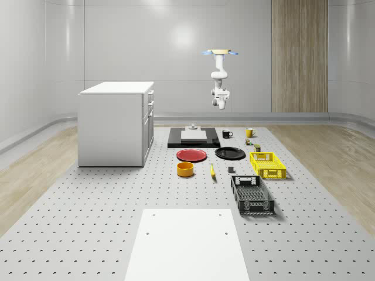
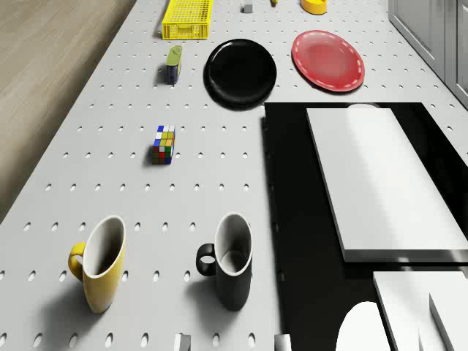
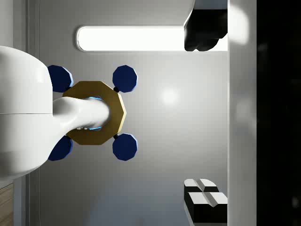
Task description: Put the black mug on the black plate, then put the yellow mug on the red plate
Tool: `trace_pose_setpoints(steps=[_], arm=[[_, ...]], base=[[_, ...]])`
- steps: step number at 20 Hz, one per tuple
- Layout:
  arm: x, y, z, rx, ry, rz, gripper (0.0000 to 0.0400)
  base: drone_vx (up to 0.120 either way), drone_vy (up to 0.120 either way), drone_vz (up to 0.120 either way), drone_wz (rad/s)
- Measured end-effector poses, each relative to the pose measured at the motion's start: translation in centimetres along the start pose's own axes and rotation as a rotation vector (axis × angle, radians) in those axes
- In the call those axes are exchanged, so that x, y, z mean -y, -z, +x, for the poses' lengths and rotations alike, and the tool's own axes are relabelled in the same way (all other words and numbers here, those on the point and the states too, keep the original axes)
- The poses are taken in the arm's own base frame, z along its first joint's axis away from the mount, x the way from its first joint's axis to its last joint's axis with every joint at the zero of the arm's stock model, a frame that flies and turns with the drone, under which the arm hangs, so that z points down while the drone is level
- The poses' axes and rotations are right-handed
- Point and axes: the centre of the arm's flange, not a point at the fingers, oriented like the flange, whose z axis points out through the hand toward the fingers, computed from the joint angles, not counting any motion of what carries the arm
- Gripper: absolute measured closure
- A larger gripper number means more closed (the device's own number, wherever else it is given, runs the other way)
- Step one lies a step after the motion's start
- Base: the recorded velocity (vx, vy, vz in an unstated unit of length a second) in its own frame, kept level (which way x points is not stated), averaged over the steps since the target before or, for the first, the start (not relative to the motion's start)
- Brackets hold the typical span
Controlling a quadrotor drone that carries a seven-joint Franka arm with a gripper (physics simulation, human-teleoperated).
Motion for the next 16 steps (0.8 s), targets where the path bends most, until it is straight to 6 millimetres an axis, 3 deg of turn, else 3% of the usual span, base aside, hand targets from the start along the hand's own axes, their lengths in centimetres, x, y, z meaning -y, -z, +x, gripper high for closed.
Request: trace_pose_setpoints(steps=[9, 16], arm=[[-0.2, 6.1, -0.2, -0.005, 0.000, 0.005, 0.0000], [0.0, 8.5, 0.0, -0.009, 0.000, 0.009, 0.0000]], base=[[0.000, 0.000, 0.000, 0.000], [0.000, 0.000, 0.000, 0.000]])
